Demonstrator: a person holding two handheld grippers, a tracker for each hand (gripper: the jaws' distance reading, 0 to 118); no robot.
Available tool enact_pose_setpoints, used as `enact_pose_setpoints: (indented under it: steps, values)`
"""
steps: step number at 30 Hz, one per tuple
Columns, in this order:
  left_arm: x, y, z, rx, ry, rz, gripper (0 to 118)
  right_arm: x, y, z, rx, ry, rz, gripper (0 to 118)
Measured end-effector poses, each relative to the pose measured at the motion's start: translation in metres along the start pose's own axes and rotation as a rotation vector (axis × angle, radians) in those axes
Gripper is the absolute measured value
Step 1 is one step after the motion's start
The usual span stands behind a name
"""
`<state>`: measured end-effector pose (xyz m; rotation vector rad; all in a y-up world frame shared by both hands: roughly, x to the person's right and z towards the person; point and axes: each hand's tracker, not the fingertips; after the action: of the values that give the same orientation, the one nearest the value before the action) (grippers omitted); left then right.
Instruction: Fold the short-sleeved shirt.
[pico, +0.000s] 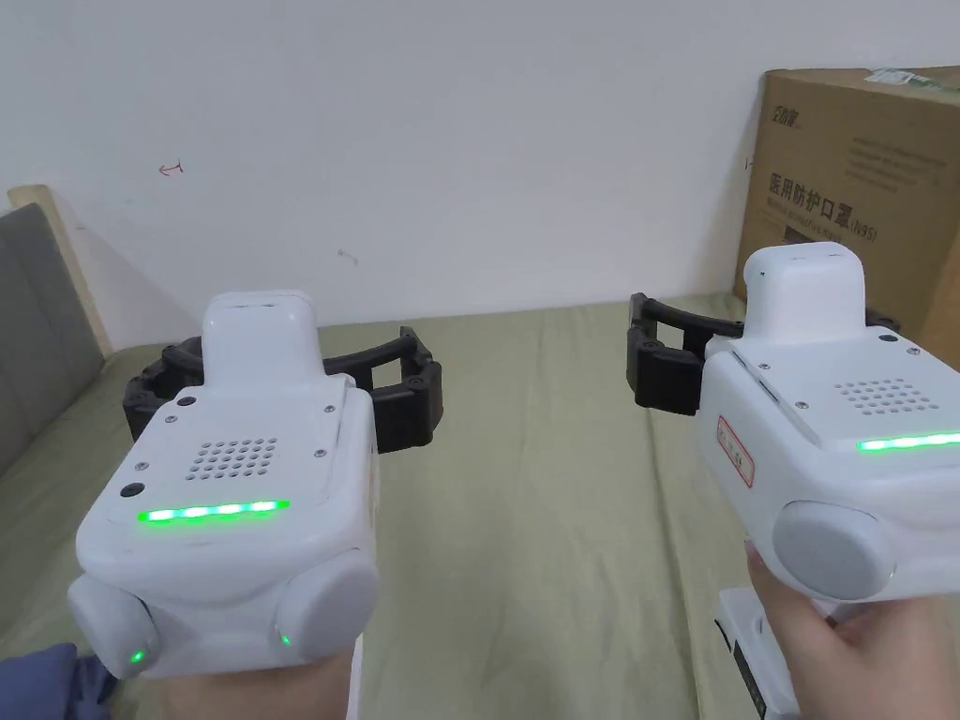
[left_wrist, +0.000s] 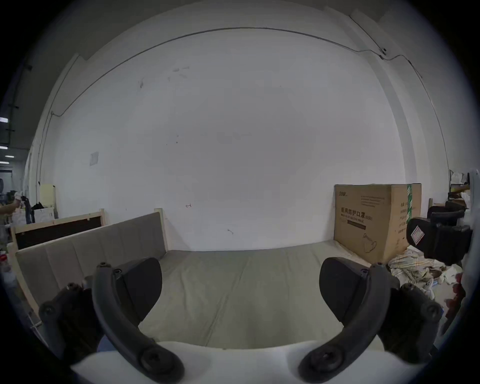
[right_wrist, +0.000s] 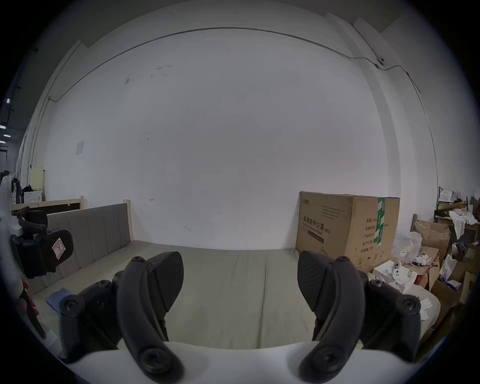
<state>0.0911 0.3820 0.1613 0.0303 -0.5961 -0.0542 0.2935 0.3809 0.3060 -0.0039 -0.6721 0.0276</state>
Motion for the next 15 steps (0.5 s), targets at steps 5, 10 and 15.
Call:
enact_pose_setpoints:
  steps: [5, 10, 15]
  values:
    - [-0.0040, -0.0001, -0.0021, -0.013, -0.021, 0.030, 118, -0.0007, -0.0009, -0.0033, -0.011, -0.002, -0.008, 96]
    - [-0.0027, 0.0008, -0.0022, -0.014, -0.009, 0.054, 118, -0.0027, -0.0014, -0.0054, -0.019, 0.001, 0.006, 96]
    - [-0.0037, 0.0032, -0.0090, -0.046, 0.028, 0.065, 118, -0.0029, -0.0012, -0.0071, -0.027, 0.006, -0.002, 96]
